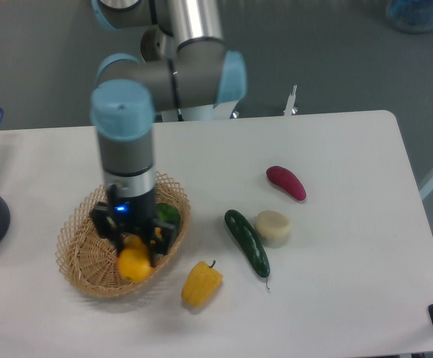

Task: Pick up the mango from the basket
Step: 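Lift the yellow mango out of the basket and carry it upward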

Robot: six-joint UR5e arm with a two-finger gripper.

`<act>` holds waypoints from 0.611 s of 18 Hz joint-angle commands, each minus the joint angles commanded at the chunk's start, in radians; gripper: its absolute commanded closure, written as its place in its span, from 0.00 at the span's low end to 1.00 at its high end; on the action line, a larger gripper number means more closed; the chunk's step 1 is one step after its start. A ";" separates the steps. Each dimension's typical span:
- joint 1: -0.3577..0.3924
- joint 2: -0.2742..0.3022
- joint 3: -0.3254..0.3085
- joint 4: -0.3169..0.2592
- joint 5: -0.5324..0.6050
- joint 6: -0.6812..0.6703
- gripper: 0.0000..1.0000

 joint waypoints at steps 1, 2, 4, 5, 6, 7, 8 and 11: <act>0.029 -0.008 0.008 -0.002 0.000 0.070 0.75; 0.055 -0.006 0.009 -0.002 0.000 0.104 0.75; 0.097 -0.006 0.009 -0.003 -0.003 0.135 0.75; 0.120 -0.005 0.008 -0.006 -0.003 0.137 0.75; 0.141 -0.005 0.005 -0.005 -0.003 0.145 0.75; 0.152 -0.005 0.008 -0.005 -0.005 0.158 0.75; 0.158 -0.005 0.009 -0.005 -0.003 0.168 0.75; 0.190 0.000 0.002 -0.011 -0.006 0.183 0.75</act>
